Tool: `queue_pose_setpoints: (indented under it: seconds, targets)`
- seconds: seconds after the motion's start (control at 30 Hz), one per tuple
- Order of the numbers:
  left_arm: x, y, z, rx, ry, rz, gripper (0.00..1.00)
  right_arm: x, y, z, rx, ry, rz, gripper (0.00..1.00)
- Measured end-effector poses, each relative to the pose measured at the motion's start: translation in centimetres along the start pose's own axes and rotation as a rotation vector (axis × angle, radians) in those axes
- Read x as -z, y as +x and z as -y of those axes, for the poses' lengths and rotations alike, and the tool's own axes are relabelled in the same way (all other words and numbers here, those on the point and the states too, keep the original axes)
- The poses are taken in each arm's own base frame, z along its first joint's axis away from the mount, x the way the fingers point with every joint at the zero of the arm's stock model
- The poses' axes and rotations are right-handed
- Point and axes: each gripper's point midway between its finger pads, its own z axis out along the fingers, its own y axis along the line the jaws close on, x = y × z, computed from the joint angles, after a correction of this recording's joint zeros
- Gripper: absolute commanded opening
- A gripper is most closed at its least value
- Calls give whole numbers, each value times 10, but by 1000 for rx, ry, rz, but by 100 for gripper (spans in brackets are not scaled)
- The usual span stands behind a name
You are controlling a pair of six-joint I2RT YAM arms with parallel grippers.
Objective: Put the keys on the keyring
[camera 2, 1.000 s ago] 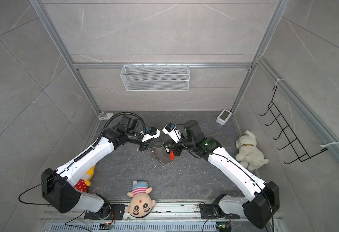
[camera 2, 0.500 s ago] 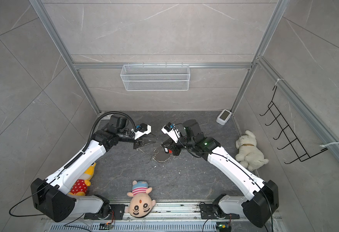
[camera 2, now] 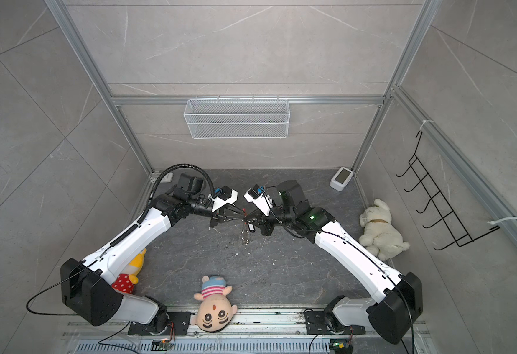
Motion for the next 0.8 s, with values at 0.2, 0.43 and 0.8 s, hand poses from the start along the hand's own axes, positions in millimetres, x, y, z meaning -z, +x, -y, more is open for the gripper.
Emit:
queue_pose_setpoints:
  seconds: [0.2,0.43,0.8]
  targets:
    - [-2,2,2,34,32,-1,11,0,1,2,-2,14,-6,0]
    - [-2,4,5,52,43,-7,18,-1,3,0,-4,11,-15,0]
    - [-2,6,7,67,53,-11,8,-1,4,-1,-22,13,-24,0]
